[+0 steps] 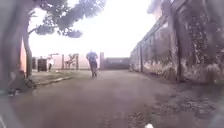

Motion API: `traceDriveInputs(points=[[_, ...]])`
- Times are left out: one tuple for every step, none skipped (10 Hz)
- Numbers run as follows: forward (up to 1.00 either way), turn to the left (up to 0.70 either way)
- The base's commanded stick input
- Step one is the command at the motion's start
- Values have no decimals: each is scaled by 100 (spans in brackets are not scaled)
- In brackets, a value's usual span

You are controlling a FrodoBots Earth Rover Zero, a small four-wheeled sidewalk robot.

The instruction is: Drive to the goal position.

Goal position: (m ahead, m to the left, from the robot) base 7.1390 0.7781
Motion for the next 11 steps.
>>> traceDriveInputs(points=[[100, 0], [100, 0], [100, 0], [100, 0], [100, 0], [100, 0], [100, 0], [100, 0], [100, 0], [100, 0], [100, 0]])
